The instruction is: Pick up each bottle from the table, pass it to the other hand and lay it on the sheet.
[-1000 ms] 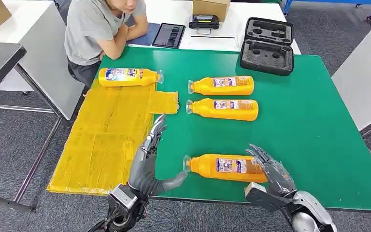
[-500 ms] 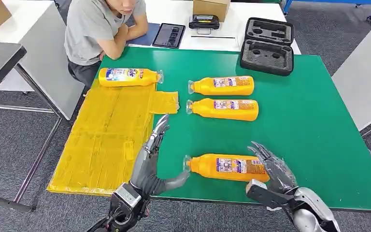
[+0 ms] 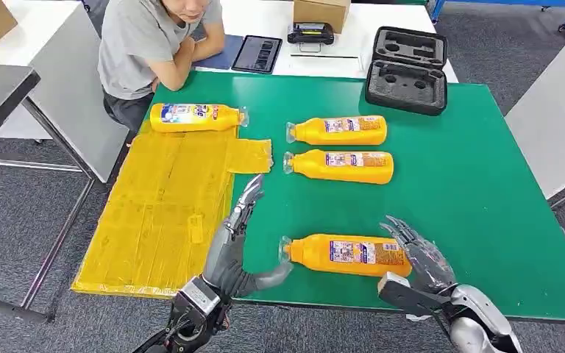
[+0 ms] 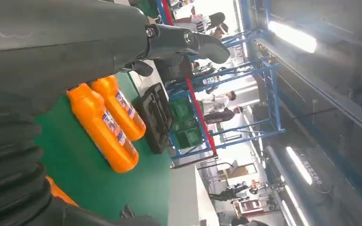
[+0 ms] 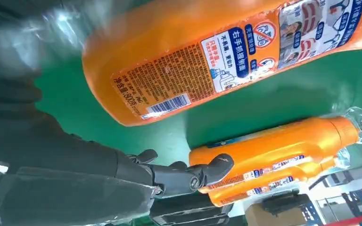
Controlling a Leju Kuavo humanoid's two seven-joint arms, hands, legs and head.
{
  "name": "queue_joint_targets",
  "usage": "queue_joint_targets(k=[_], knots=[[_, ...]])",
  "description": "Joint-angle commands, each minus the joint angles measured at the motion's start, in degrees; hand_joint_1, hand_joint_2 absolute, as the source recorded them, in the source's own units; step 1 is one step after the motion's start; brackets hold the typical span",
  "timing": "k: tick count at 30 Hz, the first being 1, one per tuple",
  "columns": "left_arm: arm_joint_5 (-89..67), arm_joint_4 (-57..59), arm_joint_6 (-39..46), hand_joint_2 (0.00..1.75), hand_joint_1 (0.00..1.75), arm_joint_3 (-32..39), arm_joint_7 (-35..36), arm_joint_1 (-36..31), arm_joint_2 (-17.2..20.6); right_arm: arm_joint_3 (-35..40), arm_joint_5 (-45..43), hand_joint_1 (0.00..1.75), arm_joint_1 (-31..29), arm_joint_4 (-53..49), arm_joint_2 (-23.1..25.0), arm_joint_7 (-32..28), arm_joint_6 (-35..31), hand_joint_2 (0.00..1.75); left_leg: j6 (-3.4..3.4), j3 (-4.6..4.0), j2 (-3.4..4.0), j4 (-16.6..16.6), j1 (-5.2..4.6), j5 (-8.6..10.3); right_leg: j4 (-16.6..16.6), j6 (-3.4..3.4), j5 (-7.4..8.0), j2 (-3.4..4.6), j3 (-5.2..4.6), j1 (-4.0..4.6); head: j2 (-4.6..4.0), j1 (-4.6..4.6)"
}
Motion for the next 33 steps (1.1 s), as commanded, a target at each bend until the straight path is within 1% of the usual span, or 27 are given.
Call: queue_joint_targets(k=[1, 2, 5, 6, 7, 8, 9, 12, 13, 14, 15, 17, 18, 20, 21, 23, 24, 29, 30, 33], knots=[[0.14, 3.61, -0.27, 1.75, 0.00, -1.57, 0.15, -2.45, 0.50, 1.39, -2.38, 0.00, -4.41, 7.08, 0.89, -0.59, 2.03, 1.75, -0.08, 0.23, 0.08, -0.05, 0.05, -0.06, -0.08, -0.09, -0.03, 0.08, 0.22, 0.05, 0.00, 0.00], [0.14, 3.63, -0.27, 1.75, 0.00, -1.61, 0.15, -2.47, 0.52, 1.43, -2.53, 0.00, -5.10, 7.59, 1.22, -0.65, 2.02, 1.75, -0.12, 0.41, 0.13, -0.05, 0.08, -0.14, -0.10, -0.14, -0.08, 0.13, 0.40, 0.08, 0.00, 0.00], [0.52, 3.34, -0.98, 1.75, 0.00, -1.64, 0.15, -2.27, 0.56, 1.55, -3.08, 0.00, -6.31, 9.58, 1.71, -1.16, 1.77, 1.75, -0.11, 0.42, 0.18, -0.08, 0.07, -0.12, -0.11, -0.14, -0.05, 0.18, 0.38, 0.07, 0.00, 0.00], [0.28, 3.43, -0.75, 1.75, 0.00, -1.69, 0.15, -2.20, 0.60, 1.59, -3.10, 0.00, -6.52, 9.94, 1.75, -1.18, 1.77, 1.75, -0.07, 0.22, 0.10, -0.06, 0.04, -0.05, -0.08, -0.09, -0.01, 0.10, 0.20, 0.04, 0.00, 0.00], [0.05, 3.53, -0.40, 1.75, 0.00, -1.71, 0.15, -2.15, 0.65, 1.62, -3.14, 0.00, -6.71, 10.34, 1.77, -1.21, 1.75, 1.75, -0.11, 0.41, 0.15, -0.06, 0.07, -0.14, -0.09, -0.14, -0.08, 0.15, 0.39, 0.07, 0.00, 0.02], [0.05, 3.53, -0.40, 1.75, 0.00, -1.71, 0.15, -2.15, 0.65, 1.62, -3.14, 0.00, -6.71, 10.34, 1.77, -1.21, 1.75, 1.75, -0.09, 0.30, 0.13, -0.05, 0.06, -0.09, -0.08, -0.11, -0.04, 0.13, 0.28, 0.06, 0.00, 0.00], [0.05, 3.53, -0.40, 1.75, 0.00, -1.71, 0.15, -2.15, 0.65, 1.62, -3.14, 0.00, -6.71, 10.34, 1.77, -1.21, 1.75, 1.75, -0.13, 0.49, 0.16, -0.08, 0.08, -0.16, -0.11, -0.16, -0.09, 0.17, 0.46, 0.09, 0.00, 0.00], [0.09, 3.66, -0.37, 1.75, 0.00, -1.87, 0.15, -2.21, 0.60, 1.48, -3.28, 0.00, -7.01, 11.46, 1.64, -1.17, 1.78, 1.75, -0.07, 0.22, 0.09, -0.05, 0.05, -0.06, -0.08, -0.09, -0.02, 0.09, 0.21, 0.05, 0.00, 0.00], [0.13, 3.65, -0.32, 1.75, 0.00, -1.94, 0.15, -2.21, 0.59, 1.46, -3.31, 0.00, -7.12, 11.87, 1.56, -1.16, 1.80, 1.75, -0.11, 0.39, 0.09, -0.08, 0.07, -0.11, -0.12, -0.13, -0.07, 0.10, 0.39, 0.07, 0.00, 0.02], [0.10, 3.68, -0.29, 1.75, 0.00, -1.97, 0.15, -2.22, 0.56, 1.37, -3.34, 0.00, -7.07, 12.12, 1.38, -1.16, 1.81, 1.75, -0.08, 0.26, 0.06, -0.06, 0.06, -0.07, -0.10, -0.10, -0.04, 0.06, 0.27, 0.06, 0.00, 0.02], [0.10, 3.70, -0.26, 1.75, 0.00, -1.99, 0.15, -2.23, 0.54, 1.36, -3.34, 0.00, -7.11, 12.29, 1.34, -1.16, 1.82, 1.75, -0.11, 0.41, 0.09, -0.08, 0.07, -0.12, -0.11, -0.13, -0.08, 0.10, 0.40, 0.07, 0.00, 0.00], [0.09, 3.89, -0.21, 1.75, 0.00, -1.89, 0.15, -2.23, 0.47, 1.30, -3.45, 0.00, -6.96, 12.78, 1.14, -1.15, 2.02, 1.75, -0.08, 0.25, 0.07, -0.06, 0.05, -0.07, -0.08, -0.09, -0.03, 0.07, 0.24, 0.05, 0.00, 0.00], [0.10, 3.93, -0.21, 1.75, 0.00, -1.87, 0.15, -2.21, 0.46, 1.35, -3.49, 0.00, -6.90, 12.91, 1.11, -1.15, 2.16, 1.75, -0.11, 0.38, 0.09, -0.08, 0.06, -0.11, -0.10, -0.13, -0.07, 0.09, 0.37, 0.06, 0.00, 0.00], [0.12, 3.95, -0.21, 1.75, 0.00, -1.84, 0.15, -2.22, 0.47, 1.37, -3.56, 0.00, -6.91, 13.03, 1.07, -1.15, 2.32, 1.75, -0.07, 0.23, 0.04, -0.06, 0.05, -0.06, -0.08, -0.09, -0.04, 0.04, 0.23, 0.05, 0.00, 0.00], [0.21, 4.07, -0.30, 1.75, 0.00, -1.81, 0.15, -2.24, 0.39, 1.38, -3.75, 0.00, -7.15, 13.57, 0.96, -1.15, 2.75, 1.75, -0.10, 0.36, 0.07, -0.06, 0.06, -0.11, -0.10, -0.12, -0.07, 0.07, 0.37, 0.06, 0.00, 0.02], [0.18, 4.19, -0.36, 1.75, 0.00, -1.83, 0.15, -2.21, 0.29, 1.57, -3.80, 0.00, -7.49, 14.30, 0.99, -1.20, 3.04, 1.75, -0.06, 0.21, 0.05, -0.07, 0.03, -0.04, -0.08, -0.08, -0.02, 0.06, 0.20, 0.03, 0.00, 0.00], [0.19, 4.22, -0.34, 1.75, 0.00, -1.78, 0.15, -2.18, 0.25, 1.71, -3.80, 0.00, -7.76, 14.74, 1.05, -1.24, 3.15, 1.75, -0.10, 0.34, 0.08, -0.06, 0.05, -0.10, -0.10, -0.11, -0.06, 0.09, 0.34, 0.05, 0.00, 0.00], [0.11, 4.23, -0.24, 1.75, 0.00, -1.62, 0.15, -2.11, 0.19, 1.97, -3.76, 0.00, -8.16, 15.30, 1.17, -1.29, 3.26, 1.75, -0.06, 0.17, 0.07, -0.04, 0.04, -0.05, -0.06, -0.08, -0.02, 0.07, 0.17, 0.04, 0.00, 0.00], [0.08, 4.20, -0.18, 1.75, 0.00, -1.51, 0.15, -2.08, 0.14, 2.09, -3.76, 0.00, -8.28, 15.46, 1.39, -1.31, 3.26, 1.75, -0.09, 0.28, 0.09, -0.06, 0.04, -0.09, -0.07, -0.10, -0.05, 0.10, 0.27, 0.04, 0.00, 0.00], [-0.25, 4.32, 0.03, 1.75, 0.00, -1.42, 0.15, -2.16, 0.00, 2.48, -3.69, 0.00, -8.98, 15.99, 2.41, -1.30, 3.35, 1.75, -0.08, 0.23, 0.10, -0.05, 0.05, -0.07, -0.08, -0.09, -0.02, 0.10, 0.22, 0.06, 0.00, 0.02]])
